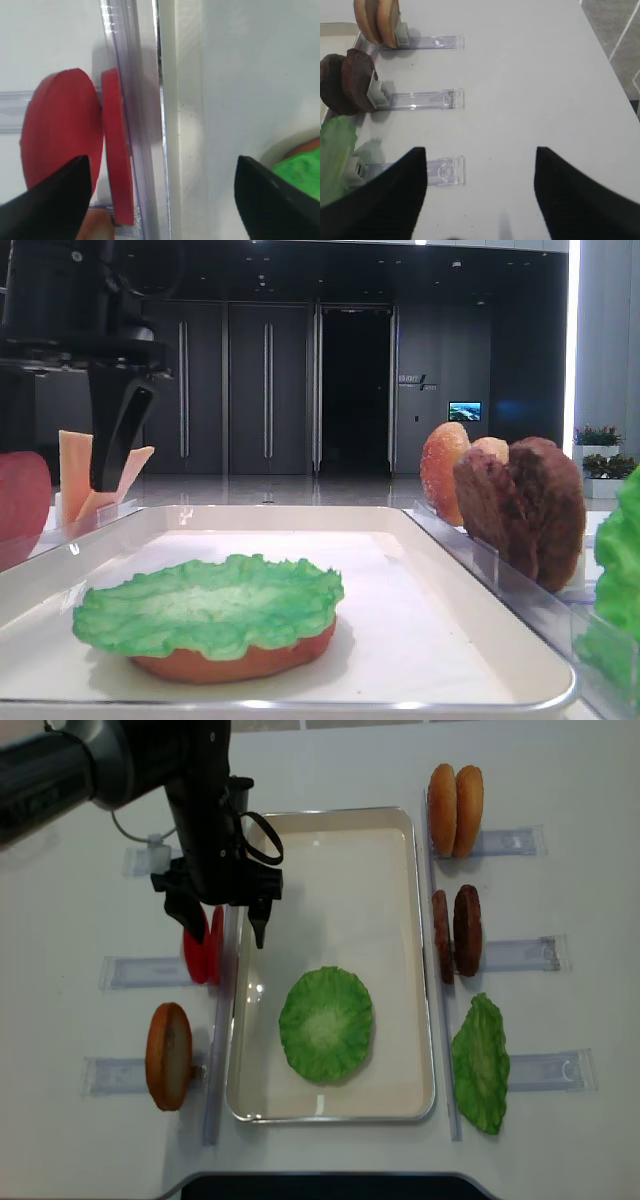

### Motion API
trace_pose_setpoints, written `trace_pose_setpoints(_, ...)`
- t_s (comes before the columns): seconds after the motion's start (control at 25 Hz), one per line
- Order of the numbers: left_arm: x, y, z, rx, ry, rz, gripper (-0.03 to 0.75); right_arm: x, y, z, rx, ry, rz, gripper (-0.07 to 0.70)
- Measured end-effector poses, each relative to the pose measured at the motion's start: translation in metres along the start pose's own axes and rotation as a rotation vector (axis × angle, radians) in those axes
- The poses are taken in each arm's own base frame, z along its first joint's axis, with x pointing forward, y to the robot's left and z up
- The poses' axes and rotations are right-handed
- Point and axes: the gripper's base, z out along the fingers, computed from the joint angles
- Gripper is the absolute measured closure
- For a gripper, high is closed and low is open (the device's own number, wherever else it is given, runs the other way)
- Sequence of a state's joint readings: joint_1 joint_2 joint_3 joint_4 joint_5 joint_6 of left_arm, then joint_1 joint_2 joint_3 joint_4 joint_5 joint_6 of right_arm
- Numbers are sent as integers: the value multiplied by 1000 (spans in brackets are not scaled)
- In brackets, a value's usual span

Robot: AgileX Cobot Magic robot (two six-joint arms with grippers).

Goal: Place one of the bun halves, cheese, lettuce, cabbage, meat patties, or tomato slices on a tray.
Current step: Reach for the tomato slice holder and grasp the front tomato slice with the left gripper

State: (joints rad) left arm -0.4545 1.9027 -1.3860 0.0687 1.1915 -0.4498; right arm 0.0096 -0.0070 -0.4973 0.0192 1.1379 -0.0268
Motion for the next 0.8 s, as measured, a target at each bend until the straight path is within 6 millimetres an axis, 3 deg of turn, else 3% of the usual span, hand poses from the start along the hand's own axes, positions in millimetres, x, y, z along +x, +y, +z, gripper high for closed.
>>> trace_pose_setpoints(0.32,0,2,1,-24,0,9,48,0,0,0,0,0,0,161)
trace_pose_setpoints(0.8,-1,3,1,-35,0,13,483,0,0,0,0,0,0,161)
